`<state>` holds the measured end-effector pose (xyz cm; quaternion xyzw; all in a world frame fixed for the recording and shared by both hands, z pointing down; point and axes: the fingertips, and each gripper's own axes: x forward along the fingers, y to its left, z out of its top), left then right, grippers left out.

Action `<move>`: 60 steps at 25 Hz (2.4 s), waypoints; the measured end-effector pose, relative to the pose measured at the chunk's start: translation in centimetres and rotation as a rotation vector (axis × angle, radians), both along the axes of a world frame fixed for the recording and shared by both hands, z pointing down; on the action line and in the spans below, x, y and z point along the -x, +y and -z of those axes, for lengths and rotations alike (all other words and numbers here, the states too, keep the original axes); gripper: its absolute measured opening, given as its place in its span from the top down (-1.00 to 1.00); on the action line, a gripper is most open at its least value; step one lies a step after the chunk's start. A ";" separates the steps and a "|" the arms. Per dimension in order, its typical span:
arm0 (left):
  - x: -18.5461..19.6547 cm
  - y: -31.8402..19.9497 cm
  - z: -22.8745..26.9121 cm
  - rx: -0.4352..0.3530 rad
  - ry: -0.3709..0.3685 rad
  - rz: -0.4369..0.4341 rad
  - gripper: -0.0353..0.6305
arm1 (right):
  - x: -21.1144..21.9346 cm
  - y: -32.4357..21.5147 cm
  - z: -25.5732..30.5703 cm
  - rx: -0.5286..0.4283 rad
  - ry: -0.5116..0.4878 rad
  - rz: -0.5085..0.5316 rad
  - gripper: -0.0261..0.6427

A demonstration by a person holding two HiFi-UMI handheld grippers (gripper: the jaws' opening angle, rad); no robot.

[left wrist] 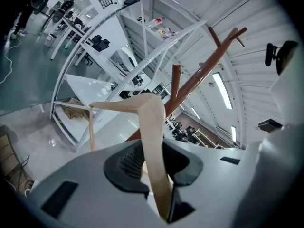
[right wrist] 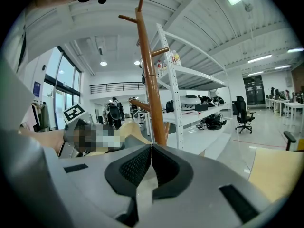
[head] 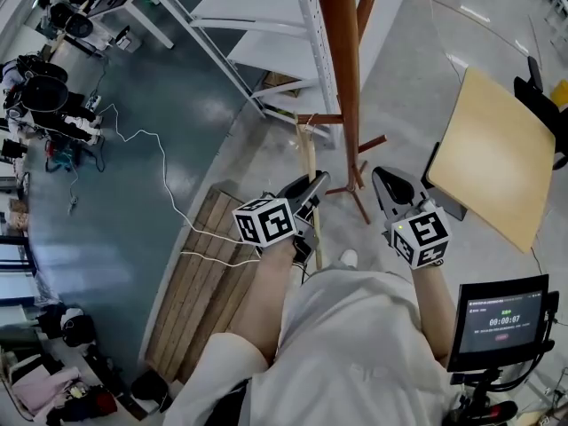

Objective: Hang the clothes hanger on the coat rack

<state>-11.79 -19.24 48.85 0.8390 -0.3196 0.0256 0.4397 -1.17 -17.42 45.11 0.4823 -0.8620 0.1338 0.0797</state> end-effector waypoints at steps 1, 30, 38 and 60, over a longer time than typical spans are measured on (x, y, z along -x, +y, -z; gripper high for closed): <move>-0.3 0.0 -0.2 0.004 0.004 -0.004 0.62 | -0.3 0.1 -0.1 0.001 0.002 -0.004 0.89; -7.2 -0.8 -3.4 0.056 0.056 -0.038 0.62 | -7.9 4.1 -0.6 0.026 0.052 -0.189 0.89; -8.5 -2.0 -3.2 0.027 0.061 -0.024 0.62 | -10.3 5.1 -1.1 0.031 0.054 -0.250 0.89; -7.8 -2.4 -3.1 -0.044 -0.018 -0.015 0.15 | -10.2 4.8 -0.8 0.027 0.047 -0.249 0.89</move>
